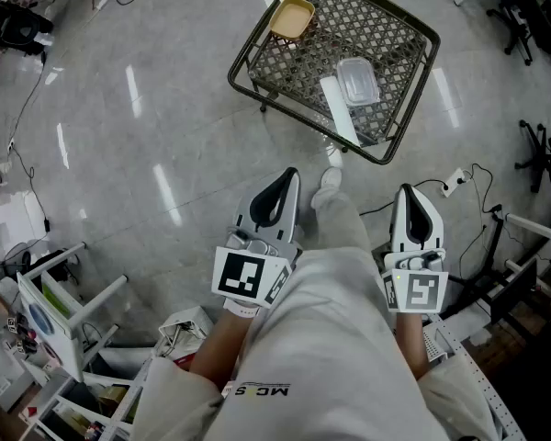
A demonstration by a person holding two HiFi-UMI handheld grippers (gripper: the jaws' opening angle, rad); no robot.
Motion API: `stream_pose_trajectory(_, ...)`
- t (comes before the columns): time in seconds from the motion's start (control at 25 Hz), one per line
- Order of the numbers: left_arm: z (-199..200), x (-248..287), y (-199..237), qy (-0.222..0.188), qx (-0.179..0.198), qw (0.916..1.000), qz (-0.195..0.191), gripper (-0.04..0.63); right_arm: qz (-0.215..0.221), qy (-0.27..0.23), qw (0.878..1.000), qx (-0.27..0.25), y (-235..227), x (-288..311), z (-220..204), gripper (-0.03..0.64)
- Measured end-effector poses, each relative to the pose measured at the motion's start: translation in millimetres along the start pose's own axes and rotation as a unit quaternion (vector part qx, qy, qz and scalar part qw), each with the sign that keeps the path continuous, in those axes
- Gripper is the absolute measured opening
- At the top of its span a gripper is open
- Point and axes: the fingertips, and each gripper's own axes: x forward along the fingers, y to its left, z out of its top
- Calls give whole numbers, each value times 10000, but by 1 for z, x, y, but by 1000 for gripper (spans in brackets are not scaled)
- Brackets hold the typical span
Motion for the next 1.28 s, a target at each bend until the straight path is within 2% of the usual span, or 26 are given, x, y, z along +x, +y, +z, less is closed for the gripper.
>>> stream_pose_trajectory(0.16,-11,-22,-14,115,56,9999,44,25,246,15,9995,179,12,-23,-6,17)
stream_pose_trajectory(0.36,-1,-31,-29,14,182,9998,40,25,395,-24,9988,276,17,-33,-5,17)
stream_pose_trajectory(0.56,9,-37,-34,-74,263,9996,23,25,353,-221,9981,457,15,-39,0,17)
stream_pose_trajectory(0.96,8,-58,-33,-132,277,9994,-137,25,92,-245,9990,368,23,-55,0,17)
stream_pose_trajectory(1.28,2,-72,-17,-141,23,9999,-96,25,71,-265,9989,368,42,-50,15,17)
